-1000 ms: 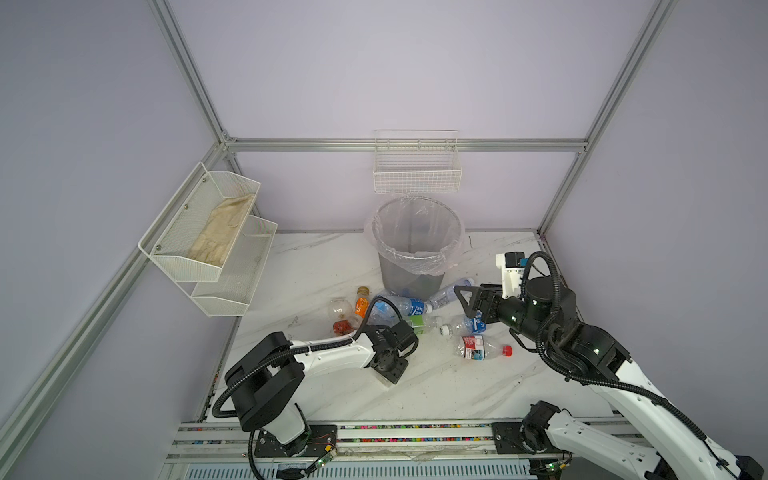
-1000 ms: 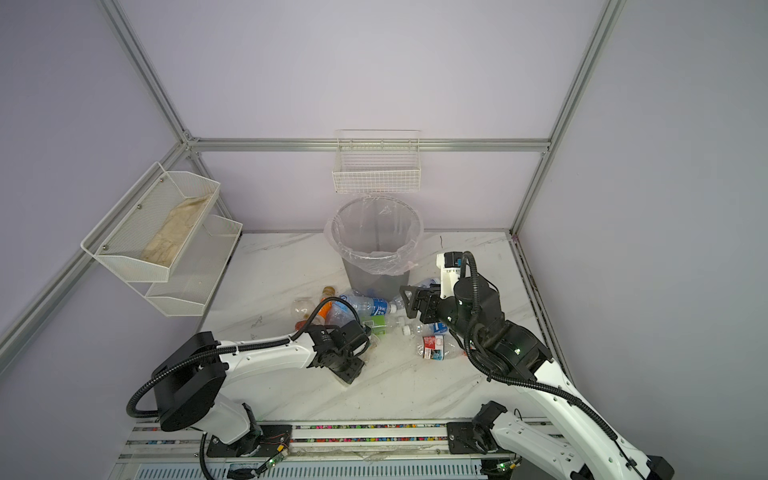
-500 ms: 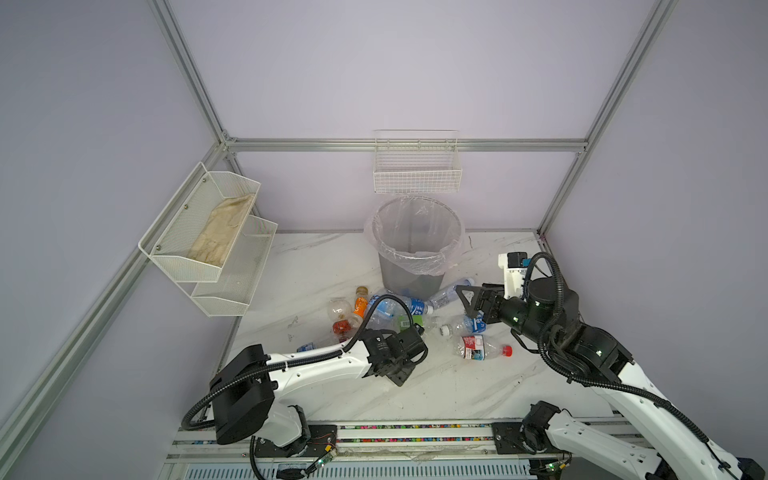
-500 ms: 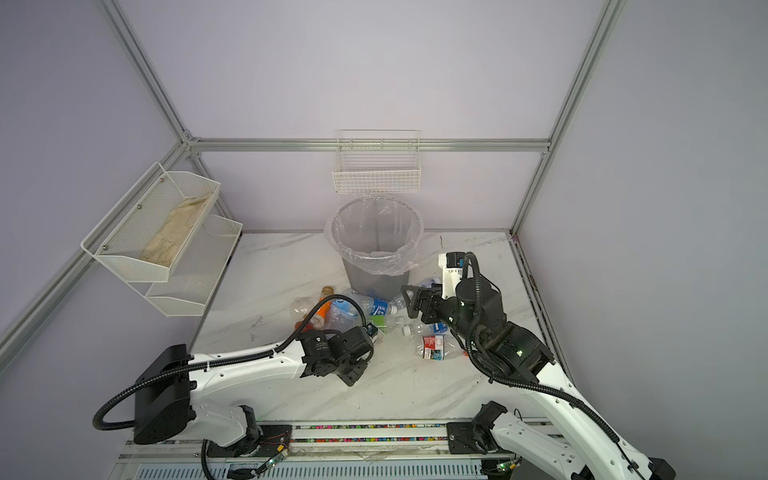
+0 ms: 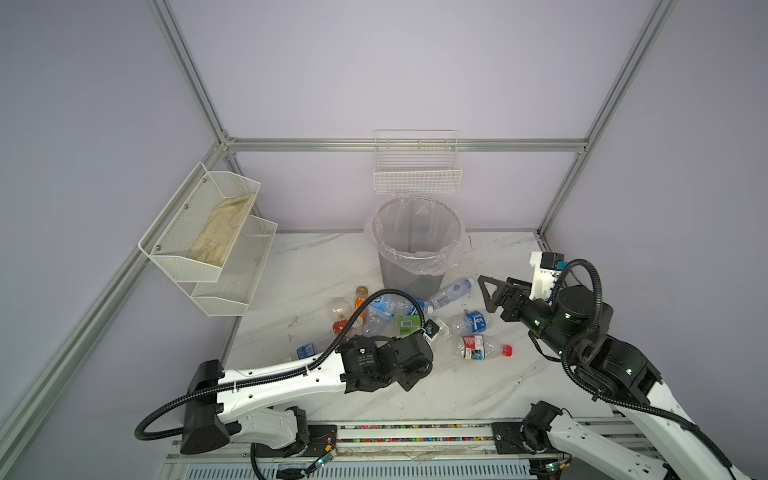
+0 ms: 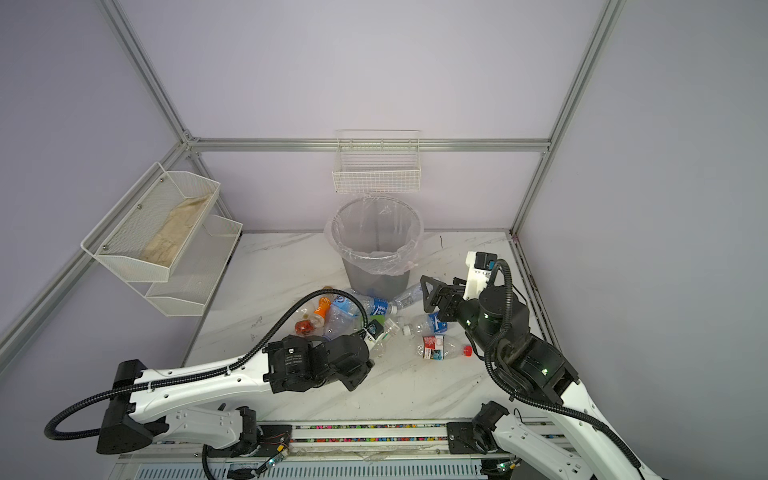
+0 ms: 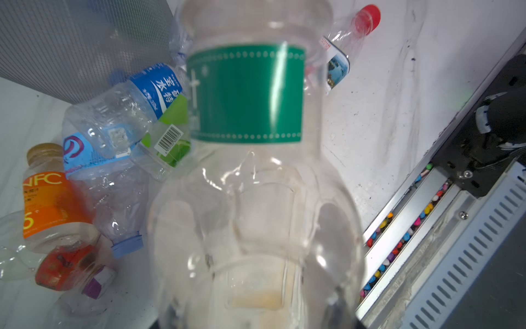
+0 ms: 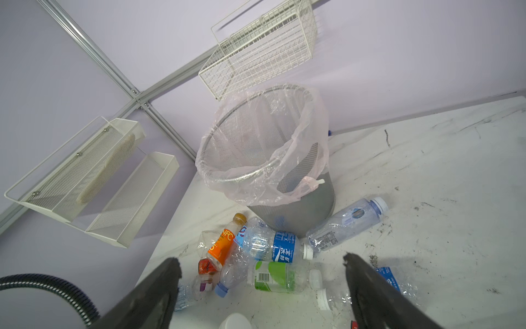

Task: Throw the plastic bottles in the bin
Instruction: 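Close the left gripper on the green-label square bottle and lift it toward the bin, then carry the green-label bottle over the bin opening with the left gripper and release it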

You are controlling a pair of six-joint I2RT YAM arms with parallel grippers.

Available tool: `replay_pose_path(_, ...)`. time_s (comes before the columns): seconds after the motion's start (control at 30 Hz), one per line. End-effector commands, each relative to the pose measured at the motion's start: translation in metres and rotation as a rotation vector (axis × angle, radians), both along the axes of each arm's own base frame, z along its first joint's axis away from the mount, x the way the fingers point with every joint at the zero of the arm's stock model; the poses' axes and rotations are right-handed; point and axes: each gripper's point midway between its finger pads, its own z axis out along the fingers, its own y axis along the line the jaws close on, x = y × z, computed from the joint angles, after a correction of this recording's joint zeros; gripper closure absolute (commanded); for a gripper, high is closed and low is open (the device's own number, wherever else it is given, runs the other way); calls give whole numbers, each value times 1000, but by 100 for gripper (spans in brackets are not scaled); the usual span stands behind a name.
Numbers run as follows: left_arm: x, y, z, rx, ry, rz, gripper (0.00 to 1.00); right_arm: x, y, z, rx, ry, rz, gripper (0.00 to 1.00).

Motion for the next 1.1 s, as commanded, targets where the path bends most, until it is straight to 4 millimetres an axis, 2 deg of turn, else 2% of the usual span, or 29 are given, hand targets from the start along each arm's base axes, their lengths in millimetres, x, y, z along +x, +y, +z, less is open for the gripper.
replay_pose_path(0.0,6,-11,86,-174,-137,-9,100,-1,-13,2,11,3,-60,7)
replay_pose_path(0.2,3,-8,147,-269,-257,-34,100,-4,-16,0,16,4,-65,7)
replay_pose_path(0.3,6,1,179,-337,-321,-21,100,-4,-15,-4,14,12,-61,7)
replay_pose_path(0.43,6,23,227,-477,-444,-12,100,-6,-16,-4,17,6,-57,7)
replay_pose_path(0.57,5,57,270,-631,-560,35,100,-5,-16,-8,11,12,-57,7)
replay_pose_path(0.73,1,101,304,-760,-666,99,100,-4,-13,-16,4,26,-52,7)
replay_pose_path(0.87,2,126,323,-811,-747,158,100,-2,-10,-19,-1,32,-46,7)
replay_pose_path(0.97,6,136,334,-797,-806,201,100,-1,-7,-21,0,36,-39,7)
replay_pose_path(1.07,19,143,342,-716,-902,293,100,0,-6,-22,3,41,-36,7)
